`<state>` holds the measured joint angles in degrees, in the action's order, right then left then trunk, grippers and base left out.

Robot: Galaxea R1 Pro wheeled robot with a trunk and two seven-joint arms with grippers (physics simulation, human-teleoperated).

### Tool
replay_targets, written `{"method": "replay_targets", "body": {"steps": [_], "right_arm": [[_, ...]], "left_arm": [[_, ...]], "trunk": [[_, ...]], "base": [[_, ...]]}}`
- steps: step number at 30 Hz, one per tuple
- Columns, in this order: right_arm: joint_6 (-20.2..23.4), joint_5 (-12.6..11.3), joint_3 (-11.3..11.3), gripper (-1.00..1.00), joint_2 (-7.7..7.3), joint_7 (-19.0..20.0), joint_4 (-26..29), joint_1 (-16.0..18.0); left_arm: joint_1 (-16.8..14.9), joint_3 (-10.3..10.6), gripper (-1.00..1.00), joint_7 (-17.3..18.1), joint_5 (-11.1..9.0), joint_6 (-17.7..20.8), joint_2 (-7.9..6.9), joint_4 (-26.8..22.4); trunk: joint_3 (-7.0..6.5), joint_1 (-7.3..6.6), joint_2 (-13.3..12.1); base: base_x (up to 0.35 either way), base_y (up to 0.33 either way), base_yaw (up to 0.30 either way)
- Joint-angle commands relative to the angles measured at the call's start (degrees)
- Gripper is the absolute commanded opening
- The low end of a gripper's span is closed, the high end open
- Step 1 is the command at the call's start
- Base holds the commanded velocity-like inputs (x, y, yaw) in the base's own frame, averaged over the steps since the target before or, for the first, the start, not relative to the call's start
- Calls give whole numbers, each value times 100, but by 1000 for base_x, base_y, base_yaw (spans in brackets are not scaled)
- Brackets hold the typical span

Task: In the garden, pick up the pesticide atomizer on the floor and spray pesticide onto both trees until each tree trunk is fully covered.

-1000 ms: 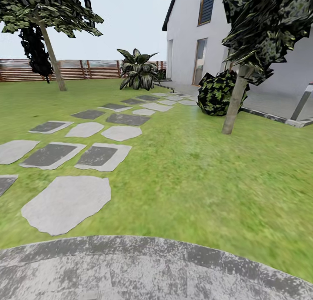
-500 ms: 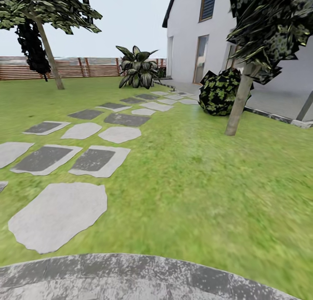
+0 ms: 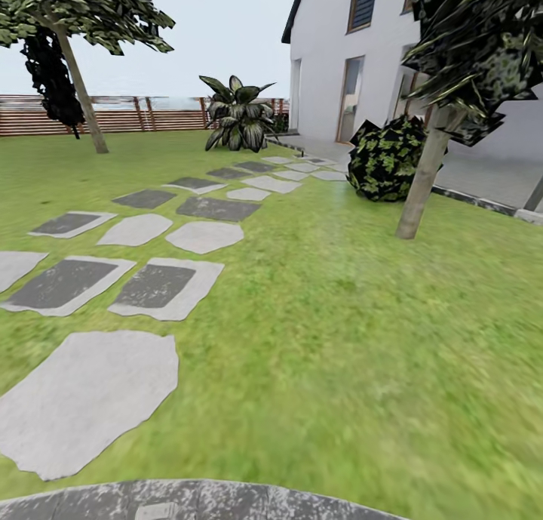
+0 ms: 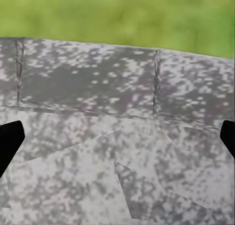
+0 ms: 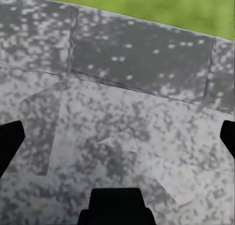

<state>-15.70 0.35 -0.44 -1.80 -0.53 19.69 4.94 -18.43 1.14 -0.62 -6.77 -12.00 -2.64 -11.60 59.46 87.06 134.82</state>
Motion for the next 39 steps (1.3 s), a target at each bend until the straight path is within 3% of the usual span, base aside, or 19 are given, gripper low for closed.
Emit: {"method": "replay_targets", "body": {"steps": [1,26,39], "right_arm": [[-1,0,0,100,-2,0,0,-1],[-4,0,18,100,1,9,-9,-2],[-4,0,18,100,2,9,-9,-2]], "left_arm": [[-1,0,100,0,0,0,0,0],[3,0,100,0,0,-3,0,0],[1,0,100,0,0,-3,0,0]], "trunk": [[0,0,0],[-2,0,0],[-98,0,0]], "base": [[338,0,0],[338,0,0],[338,0,0]]}}
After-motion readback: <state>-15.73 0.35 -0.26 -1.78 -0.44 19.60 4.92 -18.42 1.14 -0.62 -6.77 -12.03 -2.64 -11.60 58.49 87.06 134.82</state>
